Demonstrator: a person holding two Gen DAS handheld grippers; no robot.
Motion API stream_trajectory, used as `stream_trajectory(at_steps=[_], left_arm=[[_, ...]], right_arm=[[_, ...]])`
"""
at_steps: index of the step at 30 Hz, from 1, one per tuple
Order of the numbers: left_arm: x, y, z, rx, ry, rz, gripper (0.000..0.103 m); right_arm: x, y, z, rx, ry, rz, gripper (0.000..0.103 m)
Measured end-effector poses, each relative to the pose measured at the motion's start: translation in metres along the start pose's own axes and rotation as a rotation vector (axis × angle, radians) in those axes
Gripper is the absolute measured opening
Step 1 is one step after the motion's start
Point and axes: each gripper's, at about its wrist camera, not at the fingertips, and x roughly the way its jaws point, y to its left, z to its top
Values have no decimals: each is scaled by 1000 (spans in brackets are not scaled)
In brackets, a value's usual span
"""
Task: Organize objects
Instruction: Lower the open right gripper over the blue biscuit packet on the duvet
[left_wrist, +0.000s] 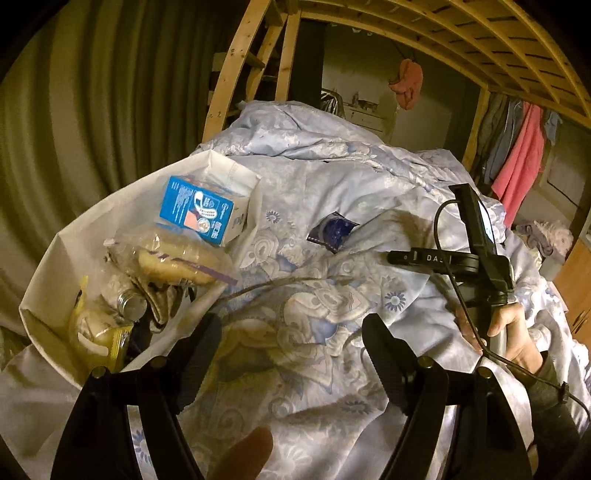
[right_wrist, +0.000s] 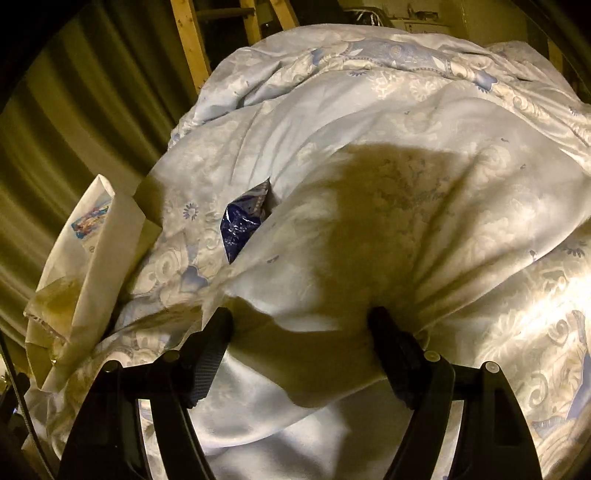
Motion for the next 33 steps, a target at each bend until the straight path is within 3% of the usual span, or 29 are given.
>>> stream_trajectory(at_steps=[3, 6, 9, 12, 13, 16, 20, 25, 27, 30, 31, 33], left_arm=[[-3, 5, -1, -21, -2, -5, 77], [-5, 5, 0, -29, -11, -11, 77], [-7, 5, 0, -25, -16, -12, 77], [-7, 5, -1, -18, -17, -9, 77], [-7, 5, -1, -16, -17, -7, 77], [-9, 5, -1, -17, -22, -9, 77], [-11, 8, -1, -20, -27, -3, 77], [-9, 15, -4, -26, -23, -16, 77], [-5, 15, -6, -24, -14, -15, 77], [-1, 13, -9, -20, -2, -12, 77], [-1, 12, -10, -19, 1, -11, 77], [-1, 11, -11, -15, 1, -6, 77]], right_arm=[[-5, 2, -2, 19, 11, 41, 77], [-11, 6, -7, 50, 35, 183, 77], [-13, 9, -8, 68, 54, 269, 76], [-10, 11, -8, 103, 64, 334, 65], [-8, 12, -8, 109, 67, 340, 64], [3, 18, -11, 86, 88, 240, 55], [10, 22, -16, 72, 89, 106, 30], [-11, 9, -12, 128, 19, 165, 11], [-25, 2, -10, 150, -22, 203, 11], [-44, -8, -6, 169, -54, 242, 19], [-48, -12, -5, 180, -63, 245, 25], [-57, -19, -4, 216, -94, 249, 51]])
